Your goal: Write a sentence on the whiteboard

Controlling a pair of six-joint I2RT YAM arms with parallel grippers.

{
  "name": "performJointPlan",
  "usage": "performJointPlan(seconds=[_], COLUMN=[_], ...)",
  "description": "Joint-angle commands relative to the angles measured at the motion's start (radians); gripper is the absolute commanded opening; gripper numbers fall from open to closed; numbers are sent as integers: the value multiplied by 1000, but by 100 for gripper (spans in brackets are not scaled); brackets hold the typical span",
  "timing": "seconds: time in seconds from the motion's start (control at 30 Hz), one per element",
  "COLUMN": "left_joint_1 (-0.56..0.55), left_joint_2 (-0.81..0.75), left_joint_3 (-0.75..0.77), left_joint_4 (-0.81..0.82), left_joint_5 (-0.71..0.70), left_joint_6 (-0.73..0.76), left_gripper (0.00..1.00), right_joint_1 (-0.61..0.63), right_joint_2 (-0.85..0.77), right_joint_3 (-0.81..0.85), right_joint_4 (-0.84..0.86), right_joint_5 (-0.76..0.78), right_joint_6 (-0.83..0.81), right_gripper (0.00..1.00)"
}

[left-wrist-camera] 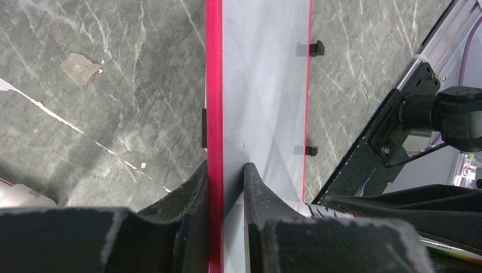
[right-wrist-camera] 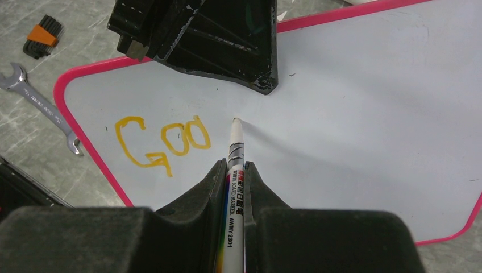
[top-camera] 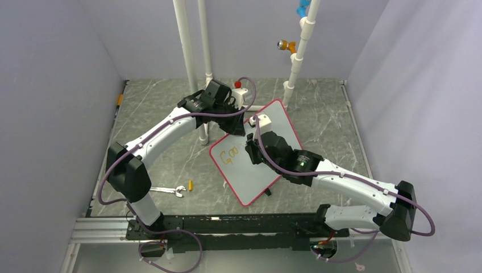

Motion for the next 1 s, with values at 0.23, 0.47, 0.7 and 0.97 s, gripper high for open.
performJointPlan(seconds=[0.23,0.47,0.7,0.97], left_joint_1=[-12,-12,-12,-13], left_joint_2=[-16,-19,-18,-16], left_joint_3=[-16,-16,-15,-15], left_joint_4=[-40,-40,-40,-40], left_joint_5=[-91,-94,-94,-95], left_joint_6=[77,77,78,76], left_gripper=[0,0,0,0], right_joint_1=[-4,-4,-4,-4], right_joint_2=[11,-6,-37,-56], right_joint_3=[4,-27,-85,-105], right_joint_4=[74,65,51,27], right_joint_5=[-63,-79,-98,-63], right_joint_6=[-7,7,28,41], right_gripper=[0,0,0,0])
